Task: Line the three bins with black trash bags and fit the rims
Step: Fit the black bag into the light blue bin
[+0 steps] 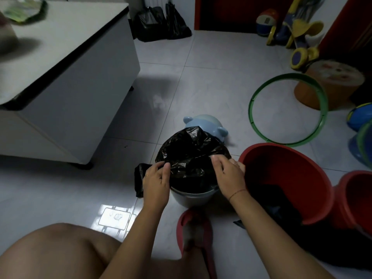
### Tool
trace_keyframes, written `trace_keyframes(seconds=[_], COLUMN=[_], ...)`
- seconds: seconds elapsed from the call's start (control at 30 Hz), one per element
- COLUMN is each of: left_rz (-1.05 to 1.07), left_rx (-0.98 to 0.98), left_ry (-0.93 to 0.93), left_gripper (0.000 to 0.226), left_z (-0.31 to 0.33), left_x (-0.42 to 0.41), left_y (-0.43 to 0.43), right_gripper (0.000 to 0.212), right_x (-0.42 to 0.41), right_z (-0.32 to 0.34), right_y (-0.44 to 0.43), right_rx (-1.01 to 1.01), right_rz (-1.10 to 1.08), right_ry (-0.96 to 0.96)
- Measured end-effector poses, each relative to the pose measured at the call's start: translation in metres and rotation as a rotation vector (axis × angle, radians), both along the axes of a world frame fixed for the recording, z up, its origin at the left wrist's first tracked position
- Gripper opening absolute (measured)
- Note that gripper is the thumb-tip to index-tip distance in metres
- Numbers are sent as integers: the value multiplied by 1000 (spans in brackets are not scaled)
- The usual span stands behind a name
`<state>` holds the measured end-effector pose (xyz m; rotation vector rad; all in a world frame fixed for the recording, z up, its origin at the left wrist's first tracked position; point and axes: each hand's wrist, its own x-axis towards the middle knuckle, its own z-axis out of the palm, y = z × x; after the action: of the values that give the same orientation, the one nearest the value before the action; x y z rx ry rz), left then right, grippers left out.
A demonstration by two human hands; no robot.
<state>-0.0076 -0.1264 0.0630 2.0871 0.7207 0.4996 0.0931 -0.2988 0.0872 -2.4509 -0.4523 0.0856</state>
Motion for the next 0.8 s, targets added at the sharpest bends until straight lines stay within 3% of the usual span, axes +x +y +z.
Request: trace_keyframes(seconds=[0.1, 0.2, 0.33, 0.43, 0.57, 0.63, 0.7, 0.8], left_rz=[-5, -15, -18, -44, -85, -88, -93, -93], left_rx=[39, 91, 116, 83, 146, 151, 99, -142], left_ry=[38, 98, 17, -62, 14, 81, 147, 164], left_gripper=[60, 61, 69, 66, 59, 67, 75, 75], left_z=[-5, -5, 3, 6, -2, -8, -15, -21], left_x=[-15, -22, -27, -28, -33, -36, -38, -42], left_y=[-9, -17, -22, -21, -20, -20, -21, -24], right_gripper=[36, 43, 53, 51, 37, 37, 47, 64], right_x=[-12, -16, -19, -26, -40, -47, -52, -54], right_z=[-5, -2, 0, -1, -3, -8, -18, -32], right_y=[-3, 1, 8, 0, -10, -13, -16, -17], right_rx=[-142, -138, -203, -166, -58, -15, 28, 118], right_rz=[60, 139, 203, 123, 68, 17, -60, -147], right_ry=[-51, -67, 9, -1, -137, -108, -15, 149])
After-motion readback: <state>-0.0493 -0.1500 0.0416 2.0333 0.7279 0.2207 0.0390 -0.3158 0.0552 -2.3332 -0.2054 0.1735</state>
